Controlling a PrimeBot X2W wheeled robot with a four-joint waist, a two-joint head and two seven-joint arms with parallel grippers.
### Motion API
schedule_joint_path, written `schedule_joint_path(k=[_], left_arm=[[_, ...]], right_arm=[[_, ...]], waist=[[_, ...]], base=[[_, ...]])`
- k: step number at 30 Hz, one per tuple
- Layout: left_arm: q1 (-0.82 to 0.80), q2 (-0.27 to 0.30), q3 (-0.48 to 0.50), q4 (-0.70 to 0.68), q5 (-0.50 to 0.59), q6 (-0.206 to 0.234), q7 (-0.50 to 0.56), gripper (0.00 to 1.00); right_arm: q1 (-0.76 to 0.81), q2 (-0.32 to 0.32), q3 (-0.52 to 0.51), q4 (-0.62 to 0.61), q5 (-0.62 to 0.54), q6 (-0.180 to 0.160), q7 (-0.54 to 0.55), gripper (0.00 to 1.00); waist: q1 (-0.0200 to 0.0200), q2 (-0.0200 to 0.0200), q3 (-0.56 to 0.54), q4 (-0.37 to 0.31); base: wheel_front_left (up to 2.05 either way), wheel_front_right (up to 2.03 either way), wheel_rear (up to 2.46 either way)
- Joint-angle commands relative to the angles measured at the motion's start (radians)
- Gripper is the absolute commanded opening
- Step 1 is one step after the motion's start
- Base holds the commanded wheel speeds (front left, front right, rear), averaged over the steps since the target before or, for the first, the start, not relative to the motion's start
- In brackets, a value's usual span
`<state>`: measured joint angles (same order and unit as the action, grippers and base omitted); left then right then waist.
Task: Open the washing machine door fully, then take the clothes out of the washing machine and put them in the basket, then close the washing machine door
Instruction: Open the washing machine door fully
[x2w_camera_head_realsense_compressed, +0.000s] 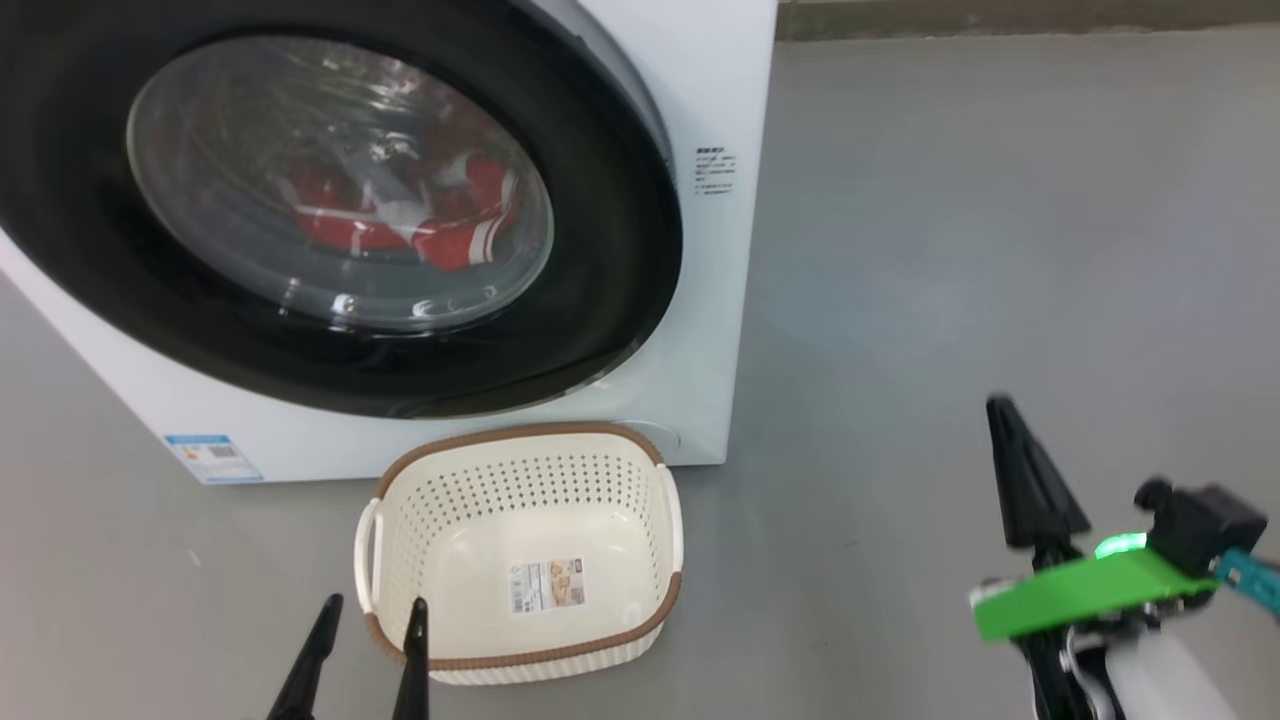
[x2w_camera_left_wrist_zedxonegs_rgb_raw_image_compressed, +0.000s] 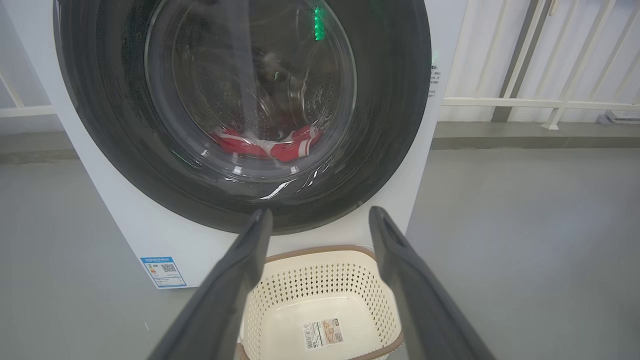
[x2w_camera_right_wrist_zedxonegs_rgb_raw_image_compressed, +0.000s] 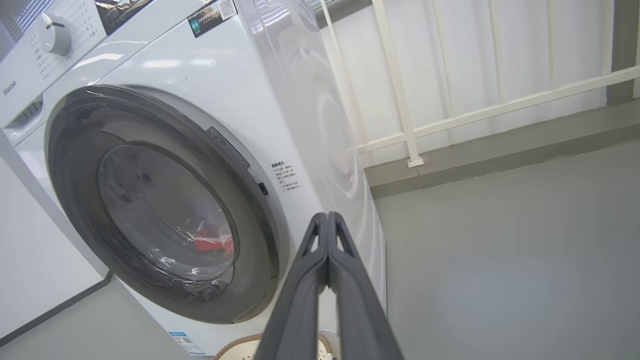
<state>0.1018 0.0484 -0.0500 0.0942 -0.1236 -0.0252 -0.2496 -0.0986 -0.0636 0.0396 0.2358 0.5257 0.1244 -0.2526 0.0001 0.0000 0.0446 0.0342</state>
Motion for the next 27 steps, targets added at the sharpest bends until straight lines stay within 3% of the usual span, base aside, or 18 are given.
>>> schedule_joint_path(k=[1, 11, 19, 27], left_arm=[[-0.039, 0.002, 0.021, -0.029, -0.004, 0.008, -0.012, 1.00], [-0.080, 0.002, -0.042, -0.025, -0.023, 0.019, -0.012, 1.00], [-0.124, 0.002, -0.083, -0.017, -0.040, 0.021, -0.012, 1.00], [-0.173, 0.002, -0.127, -0.006, -0.035, 0.019, -0.012, 1.00]], right_arm=[[-0.072, -0.003, 0.032, -0.030, 0.033, 0.006, -0.009, 0.00], [-0.300, -0.037, 0.059, 0.004, 0.178, 0.006, -0.009, 0.00], [-0.466, -0.119, 0.146, 0.090, 0.329, 0.006, -0.009, 0.00], [-0.631, -0.227, 0.257, 0.156, 0.716, 0.006, 0.113, 0.00]], waist=[[-0.0001, 0.0000, 0.015, 0.017], [-0.0001, 0.0000, 0.064, 0.106], [-0.0001, 0.0000, 0.116, 0.168], [-0.0001, 0.0000, 0.179, 0.230]], base=[[0.00, 0.00, 0.00], [0.00, 0.00, 0.00], [0.00, 0.00, 0.00], [0.00, 0.00, 0.00]])
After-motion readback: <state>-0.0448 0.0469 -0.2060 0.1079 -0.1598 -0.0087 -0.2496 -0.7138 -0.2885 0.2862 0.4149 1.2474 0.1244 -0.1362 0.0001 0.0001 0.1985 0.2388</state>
